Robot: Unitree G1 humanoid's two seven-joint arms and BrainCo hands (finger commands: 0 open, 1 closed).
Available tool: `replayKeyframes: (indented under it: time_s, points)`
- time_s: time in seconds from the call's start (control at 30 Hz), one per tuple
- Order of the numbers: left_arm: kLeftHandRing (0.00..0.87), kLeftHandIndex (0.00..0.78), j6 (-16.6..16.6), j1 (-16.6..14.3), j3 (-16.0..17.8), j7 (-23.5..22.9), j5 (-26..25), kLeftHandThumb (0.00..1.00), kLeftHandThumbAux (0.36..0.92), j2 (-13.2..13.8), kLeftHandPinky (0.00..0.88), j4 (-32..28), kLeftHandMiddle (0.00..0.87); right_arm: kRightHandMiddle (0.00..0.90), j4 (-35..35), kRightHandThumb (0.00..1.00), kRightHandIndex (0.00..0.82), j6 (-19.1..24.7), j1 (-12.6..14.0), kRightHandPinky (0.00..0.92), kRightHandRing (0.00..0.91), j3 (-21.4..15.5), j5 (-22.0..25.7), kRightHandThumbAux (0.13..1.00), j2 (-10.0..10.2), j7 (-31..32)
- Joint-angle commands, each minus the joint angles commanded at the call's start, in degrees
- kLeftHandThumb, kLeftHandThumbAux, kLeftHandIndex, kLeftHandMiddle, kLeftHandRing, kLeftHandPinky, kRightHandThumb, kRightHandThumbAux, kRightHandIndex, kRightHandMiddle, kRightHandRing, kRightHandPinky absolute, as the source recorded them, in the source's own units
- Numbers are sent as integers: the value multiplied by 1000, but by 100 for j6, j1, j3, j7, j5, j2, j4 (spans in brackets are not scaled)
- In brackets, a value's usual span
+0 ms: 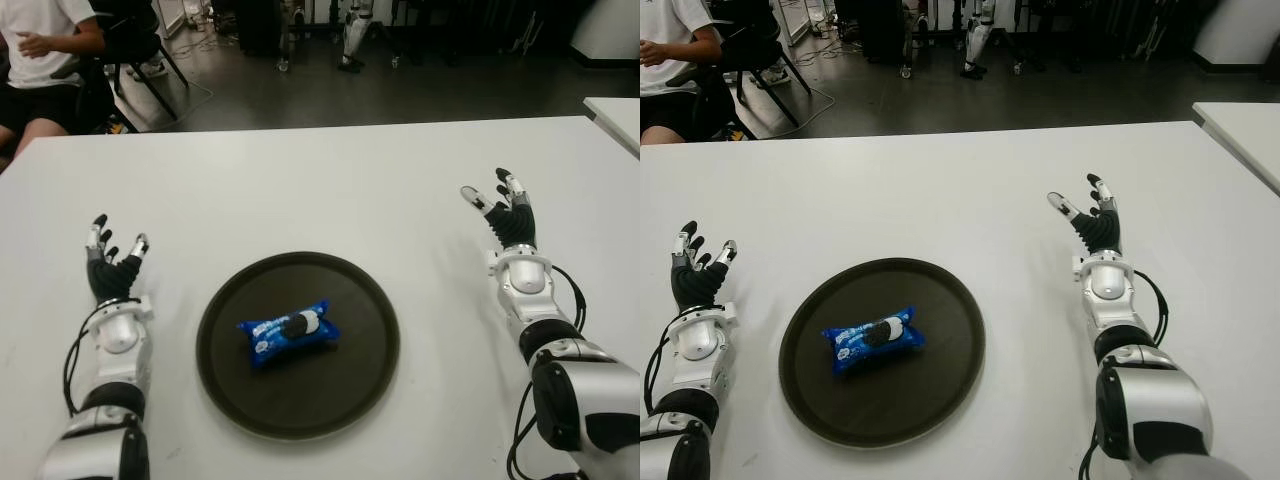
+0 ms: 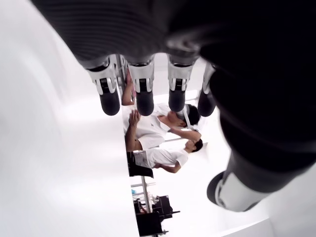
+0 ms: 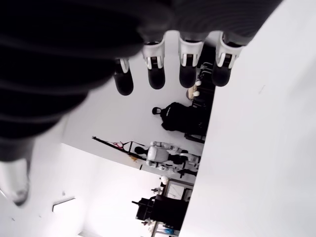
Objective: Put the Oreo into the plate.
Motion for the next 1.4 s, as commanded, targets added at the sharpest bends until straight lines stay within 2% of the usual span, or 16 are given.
replayKeyframes:
  time_s: [0.2,0.3,0.4,0.6,0.8,1.13,1.27,1.4]
  points:
    - [35,31,-8,16,-23,29,37,75,742,3,46,-46,44,0,11,0,4,115,5,0,0,189,-185,504,116,-181]
    - [28,29,-14,30,-28,30,45,71,745,-12,41,-62,40,0,-63,0,1,-114,246,0,0,373,-373,479,178,-315]
    - [29,28,-8,33,-35,42,56,72,753,-25,48,-68,41,0,-145,0,0,-358,422,0,0,435,-416,469,149,-313]
    - [32,36,-10,39,-100,101,130,89,748,-93,49,-120,46,0,-217,0,0,-807,581,0,0,286,-205,474,206,-287]
    - [29,42,13,89,-208,100,230,63,720,-95,33,-213,50,0,-299,0,0,-1144,611,0,0,95,7,509,372,-362]
    - [30,56,42,311,-352,182,376,48,710,-175,31,-527,61,0,-708,0,0,-1764,949,0,0,418,-471,638,471,-889]
    - [35,49,102,407,-352,173,341,41,717,-204,33,-691,62,0,-632,0,0,-1899,974,0,0,516,-616,692,460,-1024]
    - [33,42,141,453,-328,167,309,46,717,-215,33,-810,58,0,-417,0,0,-1808,920,0,0,542,-660,718,410,-1083]
